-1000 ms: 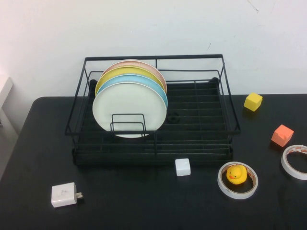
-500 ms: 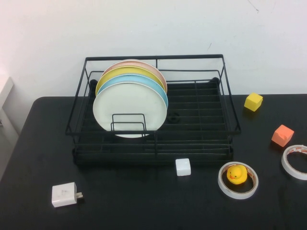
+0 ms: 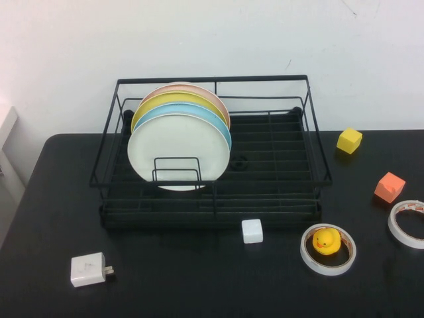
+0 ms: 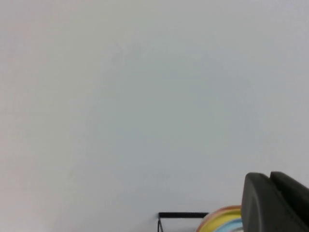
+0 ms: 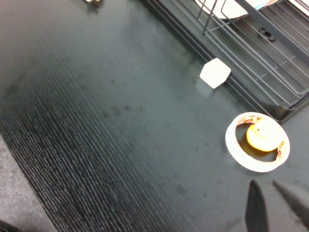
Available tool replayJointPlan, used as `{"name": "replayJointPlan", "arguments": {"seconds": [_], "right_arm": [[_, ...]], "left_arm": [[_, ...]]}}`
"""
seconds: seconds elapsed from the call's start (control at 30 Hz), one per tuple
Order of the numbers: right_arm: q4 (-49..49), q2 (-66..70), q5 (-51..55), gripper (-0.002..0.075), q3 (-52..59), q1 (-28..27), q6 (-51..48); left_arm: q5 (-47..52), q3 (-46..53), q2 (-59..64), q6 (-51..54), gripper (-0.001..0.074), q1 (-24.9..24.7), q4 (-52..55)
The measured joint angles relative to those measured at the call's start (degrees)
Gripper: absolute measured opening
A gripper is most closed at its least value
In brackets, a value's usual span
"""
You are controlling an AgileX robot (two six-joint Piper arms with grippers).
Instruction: Place plate on rack
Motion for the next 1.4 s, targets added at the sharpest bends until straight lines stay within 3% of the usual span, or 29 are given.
{"name": "replayJointPlan", "arguments": {"seconds": [0.07,0.27,0.37,0.57,0.87,1.13,1.4], "right_arm": [[0.1,0.0,0.0,-0.0002,0.0,0.0,0.0],[0.1,0.0,0.0,-0.0002,0.0,0.0,0.0],[0.1,0.0,0.0,-0.0002,0.0,0.0,0.0],[0.4,0.0,0.2,-0.0002,0.0,0.0,0.0],[0.5,0.0,1.6,-0.0002,0.0,0.0,0.0],[0.5,0.0,1.7,-0.0002,0.0,0.0,0.0],[0.5,0.0,1.7,-0.0002,0.0,0.0,0.0]], "left_arm": [[2.7,0.4,-1.1,-8.2,-0.0001,0.2,9.9],[9.9,1.1,-2.3,-60.8,-0.0001,0.2,58.4],[10.2,3.0,-2.3,-70.7,-0.0001,0.2,68.0],[9.2,8.5,-2.3,-79.3,-0.0001,0.1,75.2],[8.6,14.4,-2.3,-94.2,-0.0001,-7.9,82.4],[15.0,14.3,-2.3,-92.7,-0.0001,-6.5,84.0],[15.3,14.3,-2.3,-90.0,-0.0001,-6.1,83.7]]}}
